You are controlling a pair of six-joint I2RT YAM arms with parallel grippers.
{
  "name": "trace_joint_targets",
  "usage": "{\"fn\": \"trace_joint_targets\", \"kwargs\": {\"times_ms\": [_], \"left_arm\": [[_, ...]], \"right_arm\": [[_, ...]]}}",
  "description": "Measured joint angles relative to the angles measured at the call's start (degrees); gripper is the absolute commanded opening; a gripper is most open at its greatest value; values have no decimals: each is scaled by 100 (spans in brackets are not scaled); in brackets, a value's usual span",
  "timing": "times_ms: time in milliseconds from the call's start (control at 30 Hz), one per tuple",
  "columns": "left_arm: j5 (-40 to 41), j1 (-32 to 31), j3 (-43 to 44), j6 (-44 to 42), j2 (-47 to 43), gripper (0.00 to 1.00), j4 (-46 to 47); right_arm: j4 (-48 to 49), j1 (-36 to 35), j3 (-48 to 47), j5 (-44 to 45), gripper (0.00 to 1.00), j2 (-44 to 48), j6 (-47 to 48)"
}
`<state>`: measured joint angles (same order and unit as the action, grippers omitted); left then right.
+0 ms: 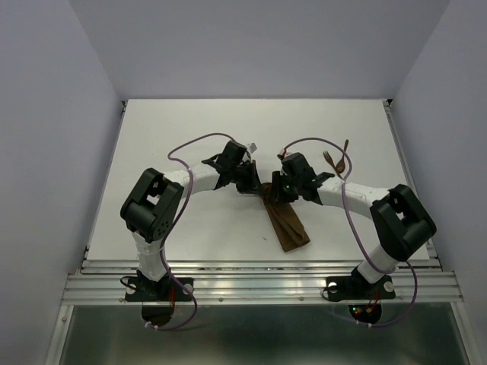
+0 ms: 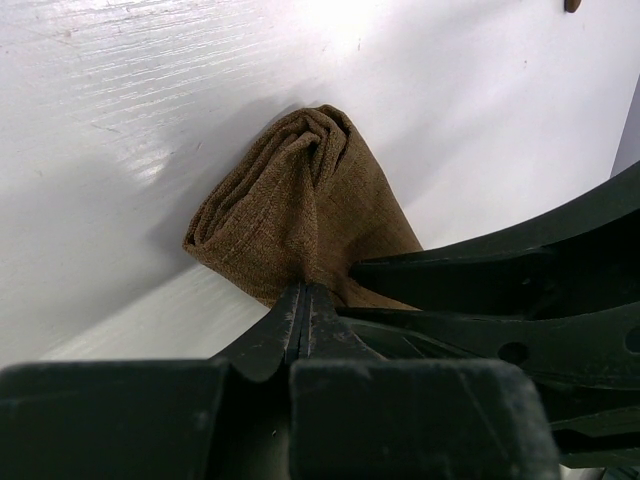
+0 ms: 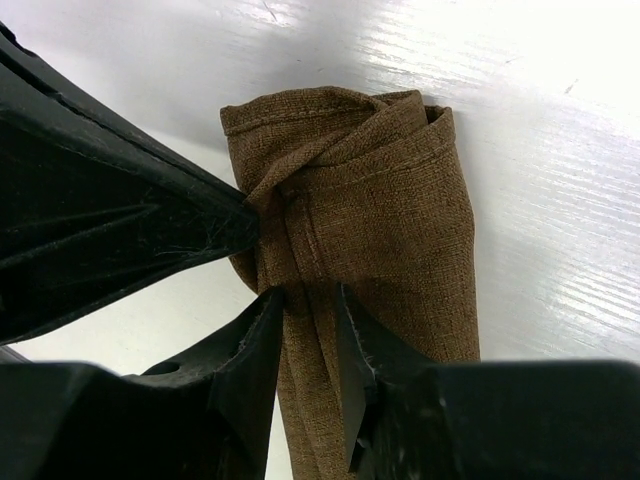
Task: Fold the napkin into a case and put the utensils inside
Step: Stuff the top corner of the smaller-rectangle-folded napkin into the folded napkin.
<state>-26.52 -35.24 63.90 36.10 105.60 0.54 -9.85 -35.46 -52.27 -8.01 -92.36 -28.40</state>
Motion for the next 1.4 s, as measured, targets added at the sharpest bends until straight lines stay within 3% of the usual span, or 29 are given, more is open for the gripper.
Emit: {"fn": "trace_joint_targets", "kwargs": {"times_ms": [633,1033,1400], "left_arm": [[-2,0,0,0,4,0,-13],[-7,0,0,-2,4,0,-15],[-9,0,0,-2,7,0,-9]], "right_arm": [[28,-52,0,-144,33,-127,13],[74,-85,0,-162,1,-221,-9],[87,-96,-31,-107,1,-229,-37]]}}
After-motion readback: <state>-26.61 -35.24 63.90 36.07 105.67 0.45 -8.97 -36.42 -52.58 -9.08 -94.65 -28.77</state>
